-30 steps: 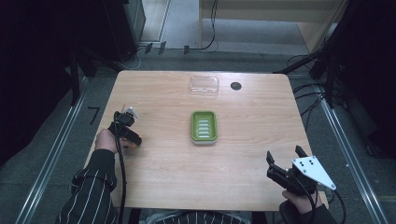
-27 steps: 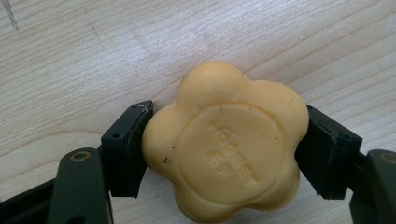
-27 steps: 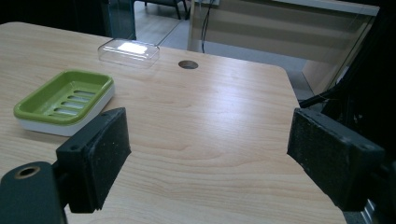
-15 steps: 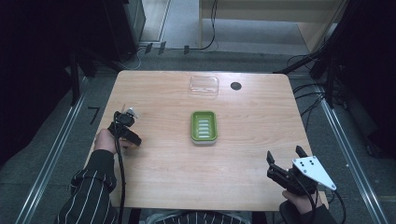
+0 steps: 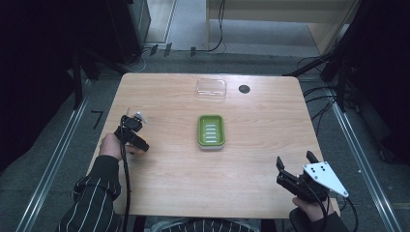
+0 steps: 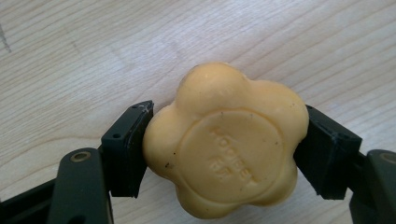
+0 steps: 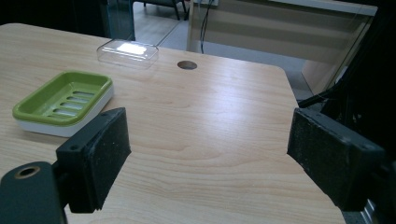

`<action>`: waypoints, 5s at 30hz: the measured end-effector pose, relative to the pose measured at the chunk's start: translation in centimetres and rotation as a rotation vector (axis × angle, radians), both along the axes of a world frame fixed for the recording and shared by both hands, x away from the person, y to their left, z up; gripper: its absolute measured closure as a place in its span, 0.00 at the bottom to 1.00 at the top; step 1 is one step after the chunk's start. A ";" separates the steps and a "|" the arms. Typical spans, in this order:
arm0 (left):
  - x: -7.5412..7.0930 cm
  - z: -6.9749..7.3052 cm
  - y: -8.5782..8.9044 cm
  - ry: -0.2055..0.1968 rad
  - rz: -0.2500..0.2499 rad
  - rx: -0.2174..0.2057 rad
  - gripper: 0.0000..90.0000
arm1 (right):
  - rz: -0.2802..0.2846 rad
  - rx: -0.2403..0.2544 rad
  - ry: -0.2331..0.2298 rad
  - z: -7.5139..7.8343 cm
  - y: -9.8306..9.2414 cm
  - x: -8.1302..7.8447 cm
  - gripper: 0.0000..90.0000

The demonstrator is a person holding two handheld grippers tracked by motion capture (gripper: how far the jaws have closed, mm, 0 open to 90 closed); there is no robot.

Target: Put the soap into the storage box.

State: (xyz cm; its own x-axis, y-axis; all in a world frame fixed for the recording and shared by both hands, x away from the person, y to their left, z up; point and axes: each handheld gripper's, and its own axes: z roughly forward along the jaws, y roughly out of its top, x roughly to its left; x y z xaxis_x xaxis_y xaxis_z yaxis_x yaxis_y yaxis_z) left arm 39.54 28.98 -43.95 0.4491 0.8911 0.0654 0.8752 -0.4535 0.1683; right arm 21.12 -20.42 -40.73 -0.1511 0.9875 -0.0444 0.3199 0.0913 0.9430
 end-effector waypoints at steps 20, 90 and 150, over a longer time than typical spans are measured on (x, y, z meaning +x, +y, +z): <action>-0.4 0.6 -2.5 0.008 -0.088 -0.002 0.31 | 0.000 -0.005 0.001 0.0 0.0 0.0 0.15; 3.7 3.5 -13.1 -0.044 -0.376 -0.034 0.31 | -0.025 -0.010 0.005 -0.1 -0.6 -0.6 0.15; 5.7 5.4 -19.6 -0.110 -0.537 -0.102 0.31 | -0.074 -0.022 0.008 -0.1 -1.4 -2.0 0.15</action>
State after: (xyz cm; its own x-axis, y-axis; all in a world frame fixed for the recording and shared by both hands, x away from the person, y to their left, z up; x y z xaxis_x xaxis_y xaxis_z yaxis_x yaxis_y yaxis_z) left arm 45.23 9.37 -38.52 0.8374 0.5430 0.0626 0.5004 -0.8076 0.3120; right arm 19.14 -21.87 -40.83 -0.0777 0.9948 -0.0653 0.3339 0.0877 0.9385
